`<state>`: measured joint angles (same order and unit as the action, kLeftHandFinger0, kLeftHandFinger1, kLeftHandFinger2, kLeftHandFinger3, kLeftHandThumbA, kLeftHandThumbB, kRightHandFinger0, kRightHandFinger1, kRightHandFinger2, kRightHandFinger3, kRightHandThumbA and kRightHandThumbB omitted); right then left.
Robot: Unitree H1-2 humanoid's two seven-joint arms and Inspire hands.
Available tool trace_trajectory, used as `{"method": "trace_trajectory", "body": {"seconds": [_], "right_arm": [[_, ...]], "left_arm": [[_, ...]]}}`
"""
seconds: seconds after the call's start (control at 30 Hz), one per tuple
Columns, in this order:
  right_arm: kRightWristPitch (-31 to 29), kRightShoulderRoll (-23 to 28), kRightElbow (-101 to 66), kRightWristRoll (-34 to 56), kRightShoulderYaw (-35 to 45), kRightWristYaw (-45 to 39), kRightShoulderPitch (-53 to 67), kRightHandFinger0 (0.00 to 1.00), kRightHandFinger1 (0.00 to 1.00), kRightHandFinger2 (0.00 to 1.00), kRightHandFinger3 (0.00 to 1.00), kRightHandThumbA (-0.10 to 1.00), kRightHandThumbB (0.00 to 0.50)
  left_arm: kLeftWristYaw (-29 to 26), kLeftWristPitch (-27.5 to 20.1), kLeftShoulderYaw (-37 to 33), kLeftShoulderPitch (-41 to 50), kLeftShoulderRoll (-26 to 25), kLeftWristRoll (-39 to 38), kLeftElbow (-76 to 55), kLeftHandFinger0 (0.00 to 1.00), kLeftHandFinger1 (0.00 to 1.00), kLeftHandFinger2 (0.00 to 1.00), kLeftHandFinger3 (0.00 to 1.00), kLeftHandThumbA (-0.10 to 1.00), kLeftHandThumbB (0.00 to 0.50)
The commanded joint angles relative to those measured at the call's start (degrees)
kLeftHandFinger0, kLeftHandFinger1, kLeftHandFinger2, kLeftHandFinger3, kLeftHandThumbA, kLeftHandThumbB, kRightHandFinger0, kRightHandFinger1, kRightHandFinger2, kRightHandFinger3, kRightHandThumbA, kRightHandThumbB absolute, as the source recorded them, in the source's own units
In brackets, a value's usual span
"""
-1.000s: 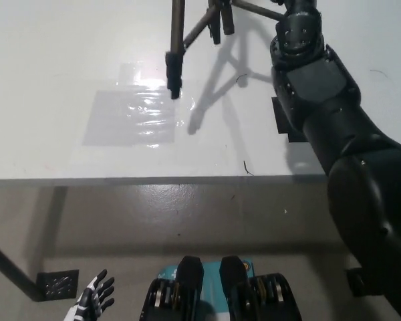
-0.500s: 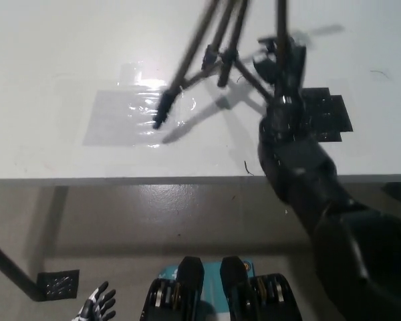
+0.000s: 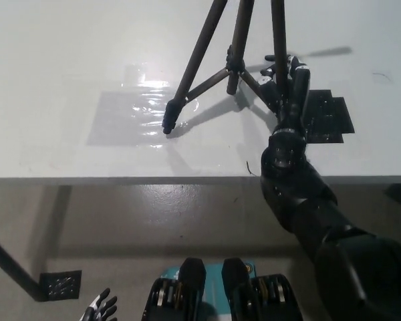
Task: A tripod lies near the right hand side of the table and the robot grab a leg of the tripod using its right hand and put it up right.
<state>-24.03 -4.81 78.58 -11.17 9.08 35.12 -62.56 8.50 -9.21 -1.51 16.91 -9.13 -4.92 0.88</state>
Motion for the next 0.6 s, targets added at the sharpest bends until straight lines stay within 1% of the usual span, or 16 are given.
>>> {"method": "trace_trajectory", "body": {"seconds": [0.0,0.03,0.07,0.1,0.13,0.17,0.2,0.23,0.27,0.3,0.33,0.37,0.43,0.5,0.57], "right_arm": [[-1.70,-0.66,0.74,1.04,-1.94,-0.31,0.79,0.00,0.04,0.40,0.52,-0.10,0.105],[-1.86,-0.62,0.71,1.04,-2.27,-0.32,0.79,0.00,0.04,0.40,0.52,-0.10,0.105],[-2.50,-0.46,0.51,1.74,-2.34,-2.52,0.81,0.03,0.13,0.48,0.55,0.07,0.140],[-2.34,-0.25,0.42,1.65,-2.90,-3.94,0.68,0.20,0.35,0.72,0.77,0.18,0.215],[-1.70,0.20,0.15,0.89,-4.30,-6.95,0.50,0.57,0.74,1.00,1.00,0.46,0.344],[-1.94,0.53,-0.22,1.33,-4.82,-11.57,0.42,0.92,1.00,1.00,1.00,0.57,0.365],[-2.29,0.77,-0.60,2.78,-4.60,-16.26,0.42,1.00,1.00,1.00,1.00,0.68,0.427],[-2.47,1.06,-1.11,4.65,-4.00,-22.14,0.40,1.00,1.00,1.00,1.00,0.76,0.475],[-2.37,1.33,-1.66,5.17,-4.05,-24.86,0.27,1.00,1.00,1.00,1.00,0.84,0.479],[-2.31,1.58,-2.20,5.24,-4.32,-26.42,0.12,1.00,1.00,1.00,1.00,0.85,0.486],[-2.32,1.81,-2.79,5.24,-4.56,-27.17,-0.19,1.00,1.00,1.00,1.00,0.90,0.499],[-1.75,2.06,-4.11,6.18,-4.25,-29.10,-0.54,1.00,1.00,1.00,1.00,0.92,0.500],[-1.51,2.36,-6.17,8.34,-3.40,-32.30,-0.89,1.00,1.00,1.00,1.00,0.93,0.500],[-1.52,2.75,-9.43,9.23,-3.70,-33.46,-1.01,1.00,1.00,1.00,1.00,0.98,0.500],[-0.37,2.90,-11.90,9.74,-3.93,-34.03,-0.80,1.00,1.00,1.00,1.00,1.00,0.500]], "left_arm": [[0.68,-1.59,-0.05,0.27,-0.63,0.53,-1.26,1.00,1.00,1.00,1.00,1.00,0.254],[0.63,-1.53,-0.07,0.29,-0.64,0.70,-1.33,1.00,1.00,1.00,1.00,1.00,0.254],[0.75,-1.52,-0.19,0.27,-0.83,0.98,-1.36,1.00,1.00,1.00,1.00,1.00,0.254],[0.65,-1.34,-0.17,0.27,-0.78,1.01,-1.46,1.00,1.00,1.00,1.00,1.00,0.262],[0.74,-1.21,-0.13,0.25,-0.73,0.71,-1.51,1.00,1.00,1.00,1.00,1.00,0.271],[0.73,-1.15,-0.05,0.22,-0.63,0.48,-1.47,1.00,1.00,1.00,1.00,1.00,0.273],[0.77,-1.19,-0.01,0.19,-0.60,0.31,-1.36,1.00,1.00,1.00,1.00,1.00,0.269],[0.86,-1.58,0.04,0.18,-0.59,0.11,-1.19,1.00,1.00,1.00,1.00,1.00,0.248],[0.82,-2.00,0.09,0.20,-0.58,0.17,-1.02,1.00,1.00,1.00,1.00,1.00,0.249],[0.75,-1.94,0.12,0.07,-0.63,0.31,-0.91,1.00,1.00,1.00,1.00,1.00,0.250],[0.74,-1.81,0.13,0.02,-0.67,0.36,-1.05,1.00,1.00,1.00,1.00,1.00,0.252],[0.77,-1.87,0.11,0.04,-0.67,0.34,-1.13,1.00,1.00,1.00,1.00,1.00,0.247],[0.72,-1.44,0.14,0.01,-0.64,0.30,-1.25,1.00,1.00,1.00,1.00,1.00,0.255],[0.58,-1.86,0.13,-0.07,-0.59,0.60,-0.99,1.00,1.00,1.00,1.00,1.00,0.258],[0.50,-1.90,0.16,-0.06,-0.55,0.64,-0.99,1.00,1.00,1.00,1.00,1.00,0.259]]}}
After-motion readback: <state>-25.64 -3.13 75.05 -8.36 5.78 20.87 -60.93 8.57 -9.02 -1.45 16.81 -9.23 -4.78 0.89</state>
